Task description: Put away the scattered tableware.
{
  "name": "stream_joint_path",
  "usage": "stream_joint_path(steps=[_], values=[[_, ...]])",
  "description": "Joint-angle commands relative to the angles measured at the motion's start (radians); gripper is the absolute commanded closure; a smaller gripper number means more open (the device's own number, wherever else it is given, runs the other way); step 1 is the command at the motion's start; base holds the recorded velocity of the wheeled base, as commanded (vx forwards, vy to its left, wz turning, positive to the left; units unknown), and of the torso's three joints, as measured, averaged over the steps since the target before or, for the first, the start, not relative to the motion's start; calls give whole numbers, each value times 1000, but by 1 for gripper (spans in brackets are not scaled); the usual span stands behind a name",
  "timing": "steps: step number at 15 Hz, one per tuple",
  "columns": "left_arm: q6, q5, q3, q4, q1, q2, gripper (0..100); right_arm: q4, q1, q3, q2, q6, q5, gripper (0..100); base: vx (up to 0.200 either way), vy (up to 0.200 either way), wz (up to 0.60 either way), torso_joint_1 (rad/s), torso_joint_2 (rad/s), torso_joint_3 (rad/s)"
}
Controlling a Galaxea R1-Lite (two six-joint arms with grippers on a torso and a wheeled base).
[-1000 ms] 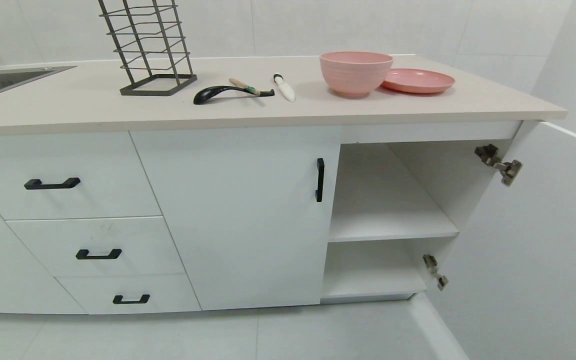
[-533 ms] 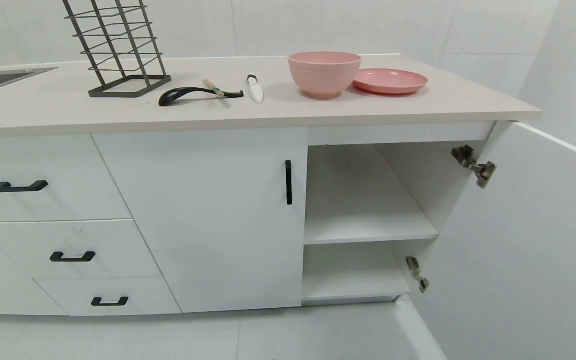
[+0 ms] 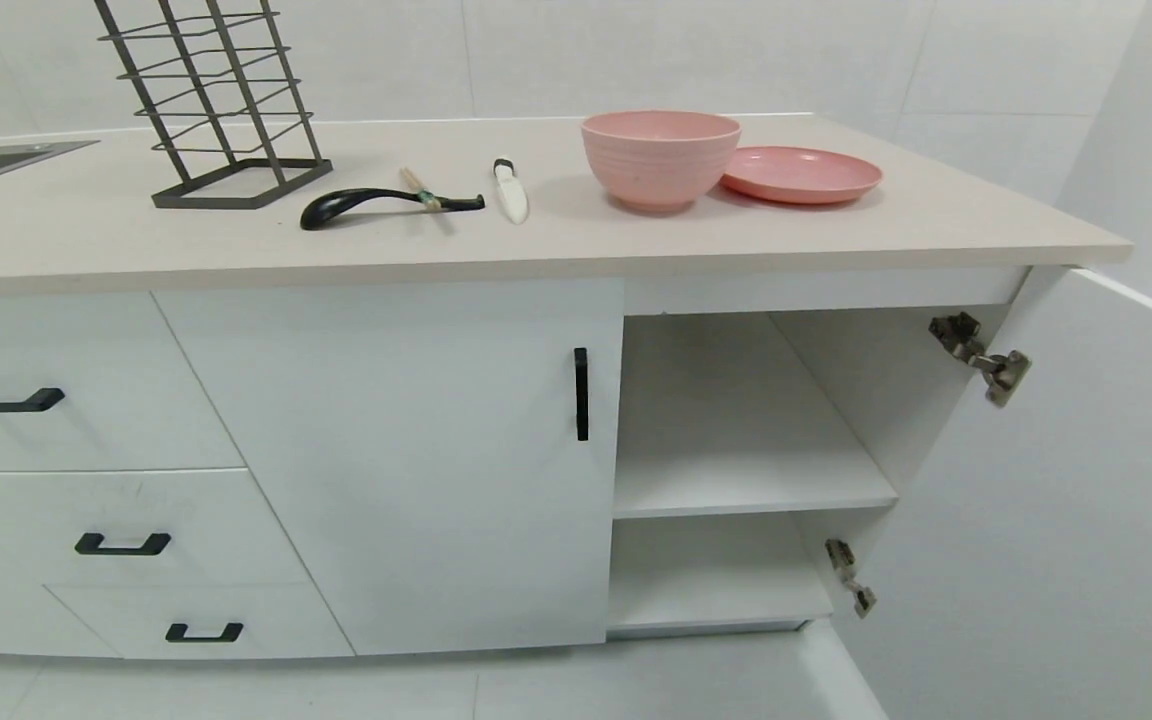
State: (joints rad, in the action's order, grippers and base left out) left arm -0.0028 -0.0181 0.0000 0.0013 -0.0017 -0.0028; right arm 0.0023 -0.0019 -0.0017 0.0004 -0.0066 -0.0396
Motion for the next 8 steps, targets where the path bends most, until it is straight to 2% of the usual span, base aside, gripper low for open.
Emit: stream_joint_path(steps=[1, 3, 8], values=[[0, 0, 0, -1, 0, 3, 0, -1, 0, 0, 0, 0, 0, 0, 0, 0, -600, 7, 2, 2], [0, 0, 0, -1, 0, 3, 0, -1, 0, 0, 0, 0, 0, 0, 0, 0, -600, 5, 5, -2], [-14, 1, 0, -1, 0, 3, 0, -1, 0, 0, 0, 0, 0, 0, 0, 0, 0, 0, 0, 0]])
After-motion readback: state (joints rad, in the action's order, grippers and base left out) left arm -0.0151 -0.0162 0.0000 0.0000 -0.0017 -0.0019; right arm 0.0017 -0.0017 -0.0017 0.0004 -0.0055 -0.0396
